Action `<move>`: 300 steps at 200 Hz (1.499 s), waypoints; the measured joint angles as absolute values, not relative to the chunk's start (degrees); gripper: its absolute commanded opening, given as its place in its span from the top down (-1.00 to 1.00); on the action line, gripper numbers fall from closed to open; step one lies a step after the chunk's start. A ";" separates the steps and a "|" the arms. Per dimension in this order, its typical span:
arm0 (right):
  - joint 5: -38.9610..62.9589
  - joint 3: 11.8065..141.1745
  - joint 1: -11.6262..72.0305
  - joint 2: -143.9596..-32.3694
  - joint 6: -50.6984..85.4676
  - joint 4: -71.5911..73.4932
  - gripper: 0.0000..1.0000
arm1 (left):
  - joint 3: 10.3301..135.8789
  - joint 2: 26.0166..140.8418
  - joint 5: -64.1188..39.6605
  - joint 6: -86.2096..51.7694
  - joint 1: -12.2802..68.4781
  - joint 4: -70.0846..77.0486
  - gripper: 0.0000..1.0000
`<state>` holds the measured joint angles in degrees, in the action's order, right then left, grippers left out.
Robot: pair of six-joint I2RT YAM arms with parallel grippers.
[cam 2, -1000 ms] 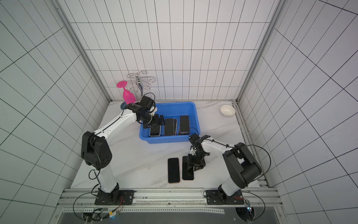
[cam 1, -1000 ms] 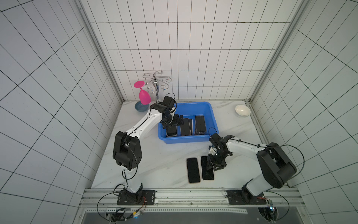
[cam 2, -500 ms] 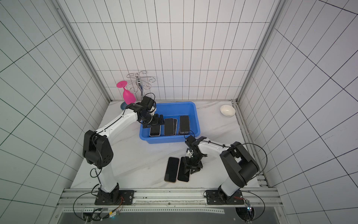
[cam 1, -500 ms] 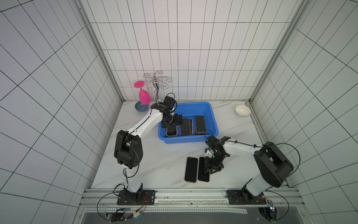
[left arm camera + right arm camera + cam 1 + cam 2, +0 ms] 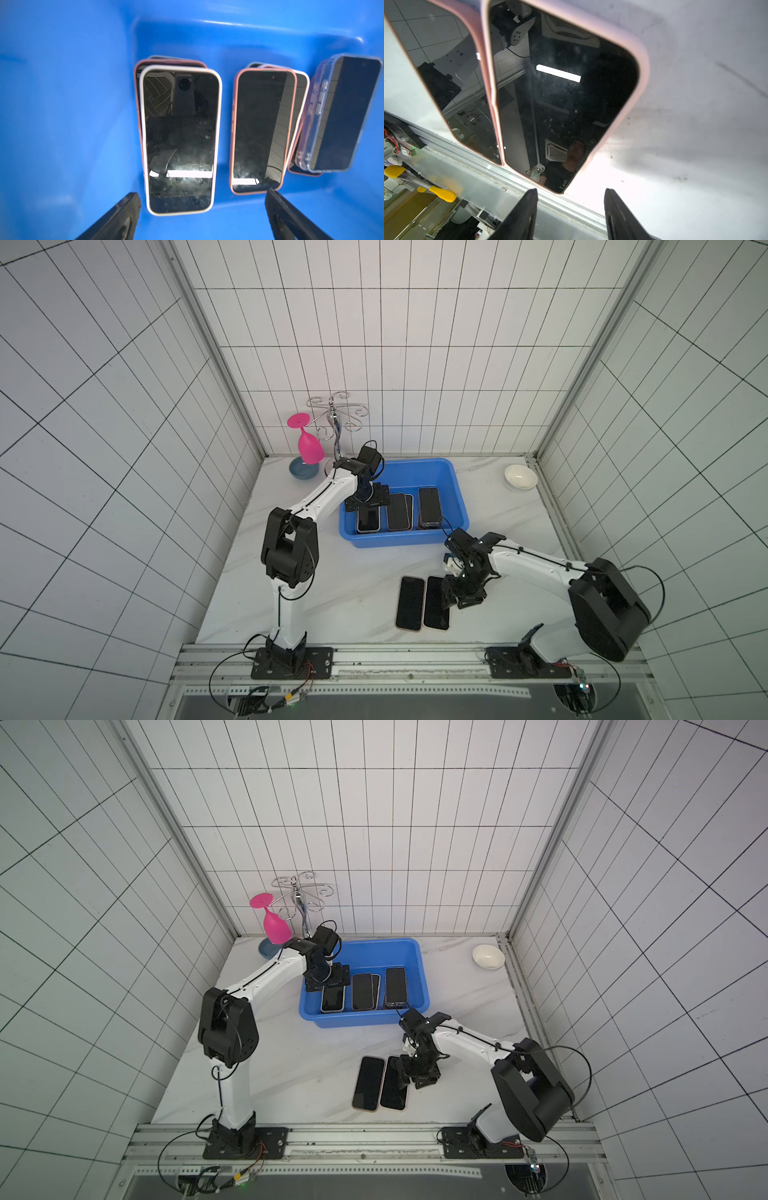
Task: Take the phone out of the storage box
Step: Adjust the phone at the center of the board, then pick up the phone from the storage box.
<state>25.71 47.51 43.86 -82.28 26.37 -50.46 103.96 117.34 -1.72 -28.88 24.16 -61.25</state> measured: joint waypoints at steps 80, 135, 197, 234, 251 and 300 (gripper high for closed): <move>22.76 56.55 43.86 -75.16 26.33 -59.96 -0.13 | 111.20 127.70 3.40 -26.30 24.16 -65.65 -0.96; 22.22 56.80 43.86 -76.53 25.91 -61.41 -0.12 | 111.33 128.05 3.62 -25.47 24.16 -65.78 -0.95; 21.54 57.98 43.83 -78.08 24.97 -62.15 -0.09 | 111.42 130.56 3.66 -24.49 23.81 -65.98 -0.52; 20.78 60.88 43.31 -78.89 24.25 -62.94 -0.09 | 111.44 130.34 3.88 -24.40 23.79 -66.02 -0.41; 20.43 62.19 42.46 -79.48 23.75 -63.26 -0.08 | 111.44 129.80 3.86 -24.36 23.79 -66.26 -0.40; 20.45 64.64 37.39 -81.43 21.50 -64.40 -0.07 | 113.08 123.68 3.88 -23.42 23.83 -68.51 -0.44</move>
